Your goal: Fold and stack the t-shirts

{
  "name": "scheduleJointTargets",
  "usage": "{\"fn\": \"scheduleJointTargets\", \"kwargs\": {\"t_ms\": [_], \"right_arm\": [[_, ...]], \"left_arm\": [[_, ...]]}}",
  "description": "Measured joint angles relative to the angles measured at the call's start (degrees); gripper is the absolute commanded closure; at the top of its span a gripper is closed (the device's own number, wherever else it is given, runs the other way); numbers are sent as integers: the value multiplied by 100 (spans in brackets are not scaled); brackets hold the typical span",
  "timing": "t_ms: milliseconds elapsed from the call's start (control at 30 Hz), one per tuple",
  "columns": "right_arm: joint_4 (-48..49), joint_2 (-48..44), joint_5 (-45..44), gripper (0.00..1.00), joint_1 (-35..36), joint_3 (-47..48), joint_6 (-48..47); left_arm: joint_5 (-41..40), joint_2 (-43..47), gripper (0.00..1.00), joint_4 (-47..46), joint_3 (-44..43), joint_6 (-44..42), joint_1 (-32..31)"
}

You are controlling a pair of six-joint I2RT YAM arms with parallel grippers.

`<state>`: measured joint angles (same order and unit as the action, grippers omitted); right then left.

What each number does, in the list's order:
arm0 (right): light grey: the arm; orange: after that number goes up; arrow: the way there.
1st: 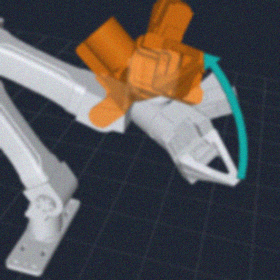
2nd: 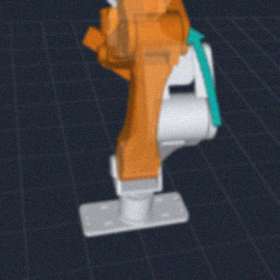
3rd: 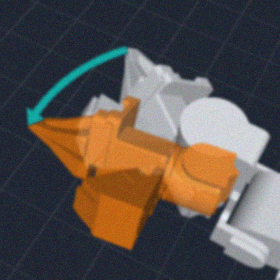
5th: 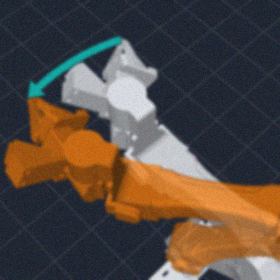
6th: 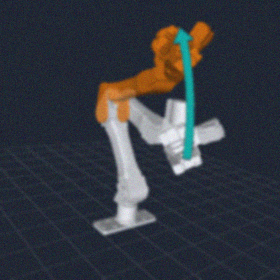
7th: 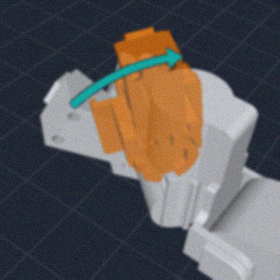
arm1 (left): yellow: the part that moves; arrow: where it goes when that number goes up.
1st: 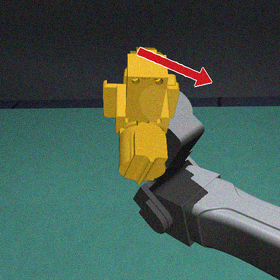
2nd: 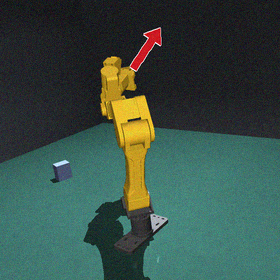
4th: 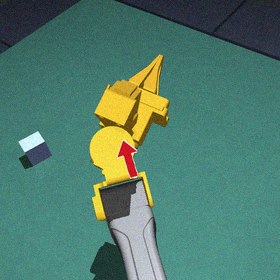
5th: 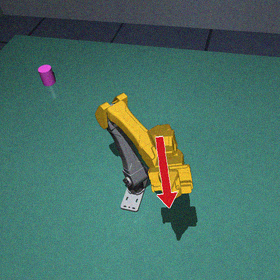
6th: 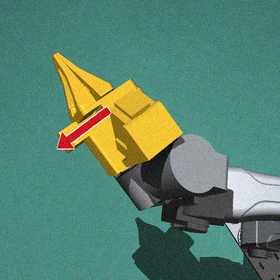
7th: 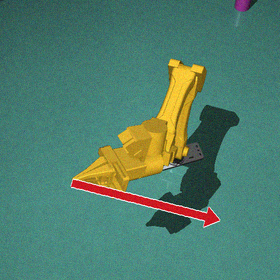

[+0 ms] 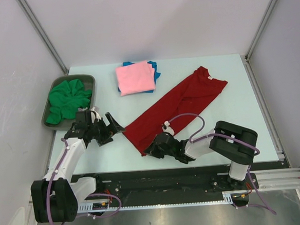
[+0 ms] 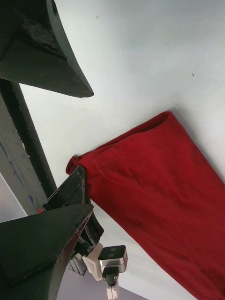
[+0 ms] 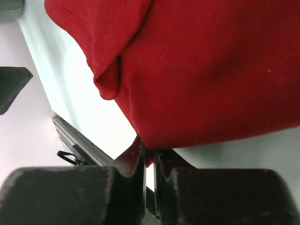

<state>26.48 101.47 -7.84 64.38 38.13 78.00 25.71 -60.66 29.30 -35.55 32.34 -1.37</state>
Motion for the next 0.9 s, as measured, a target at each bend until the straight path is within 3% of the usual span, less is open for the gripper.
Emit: {"fn": "scheduleJointTargets", "kwargs": {"t_ms": [200, 500, 767, 833, 867, 900], "right_arm": [[-540, -254, -26, 100, 37, -7, -162], [-3040, -1609, -800, 100, 614, -151, -739], [-4819, -3058, -1235, 100, 1239, -817, -459], [-5342, -3421, -1335, 81, 1399, -970, -306], [-5556, -3574, -1379, 63, 1451, -1016, -258], [-5705, -3687, -1408, 35, 1478, -1038, -205]], "left_arm": [[4, -4, 0, 4, 0, -42, 0], [55, 31, 0, 2, 0, -33, 0], [205, 435, 0, -4, 83, 59, -20], [214, 518, 0, -9, 111, 92, -94], [219, 522, 0, -11, 114, 118, -144], [232, 520, 0, -24, 114, 133, -195]]}}
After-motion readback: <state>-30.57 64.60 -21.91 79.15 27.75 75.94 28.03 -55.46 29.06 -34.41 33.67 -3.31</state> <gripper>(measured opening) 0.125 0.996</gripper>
